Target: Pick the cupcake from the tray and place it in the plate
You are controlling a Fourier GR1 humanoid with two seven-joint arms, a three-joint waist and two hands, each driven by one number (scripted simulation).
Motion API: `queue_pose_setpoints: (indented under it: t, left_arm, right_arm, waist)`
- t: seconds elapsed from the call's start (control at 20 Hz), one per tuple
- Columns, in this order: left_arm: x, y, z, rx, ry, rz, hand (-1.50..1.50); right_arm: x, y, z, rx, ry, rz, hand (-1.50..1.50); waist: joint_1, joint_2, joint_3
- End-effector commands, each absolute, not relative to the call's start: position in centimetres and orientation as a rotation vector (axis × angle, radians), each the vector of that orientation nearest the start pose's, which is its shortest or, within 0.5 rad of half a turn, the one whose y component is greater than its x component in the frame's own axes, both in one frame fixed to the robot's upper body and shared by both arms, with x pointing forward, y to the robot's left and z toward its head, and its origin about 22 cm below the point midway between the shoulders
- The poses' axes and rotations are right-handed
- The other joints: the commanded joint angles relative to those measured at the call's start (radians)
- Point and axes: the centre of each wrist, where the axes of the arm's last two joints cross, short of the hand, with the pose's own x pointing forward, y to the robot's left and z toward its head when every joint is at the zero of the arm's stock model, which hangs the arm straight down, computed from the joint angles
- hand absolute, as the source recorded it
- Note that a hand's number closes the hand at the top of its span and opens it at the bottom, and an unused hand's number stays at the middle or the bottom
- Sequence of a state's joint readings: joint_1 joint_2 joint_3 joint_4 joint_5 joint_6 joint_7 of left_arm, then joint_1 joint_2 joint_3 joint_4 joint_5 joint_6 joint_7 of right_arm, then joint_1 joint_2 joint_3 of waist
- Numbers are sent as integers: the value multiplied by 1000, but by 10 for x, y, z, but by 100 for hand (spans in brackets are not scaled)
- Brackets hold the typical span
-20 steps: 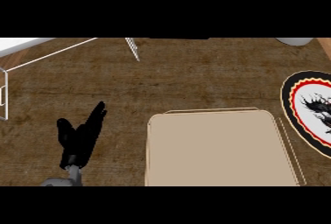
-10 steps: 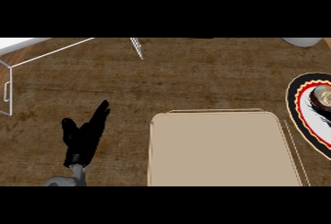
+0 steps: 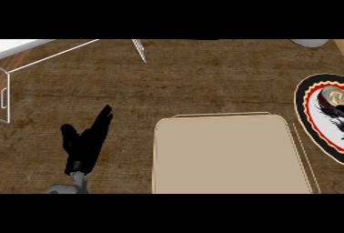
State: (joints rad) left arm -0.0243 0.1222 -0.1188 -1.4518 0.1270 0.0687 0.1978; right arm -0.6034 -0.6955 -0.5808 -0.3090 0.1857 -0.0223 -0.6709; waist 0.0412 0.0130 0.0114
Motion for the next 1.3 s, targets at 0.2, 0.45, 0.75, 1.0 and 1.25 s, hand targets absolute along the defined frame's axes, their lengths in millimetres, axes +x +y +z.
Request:
queue_pose_setpoints:
  t: [0.2, 0.45, 0.75, 1.0, 1.25]
  left_arm:
    - [231, 232, -27, -10, -1206, -34, 0]
    - [227, 240, -41, -24, -1205, -22, 0]
    - [219, 236, -39, -6, -1192, -25, 0]
    - [235, 245, -26, 13, -1189, -5, 0]
    - [225, 245, -30, -22, -1186, -11, 0]
  right_arm:
    - [250, -562, 53, -620, -1677, -164, -150]
    - [213, -578, 41, -468, -1700, -116, -150]
    - [170, -598, 41, -413, -1686, -2, -150]
    - [139, -603, 29, -448, -1643, 87, -150]
    - [123, -600, 14, -487, -1618, 112, -150]
  waist:
    - [-10, 0, -6]
    - [-18, 1, -5]
    - [-25, -5, -5]
    - [-35, -8, -6]
    - [-29, -8, -5]
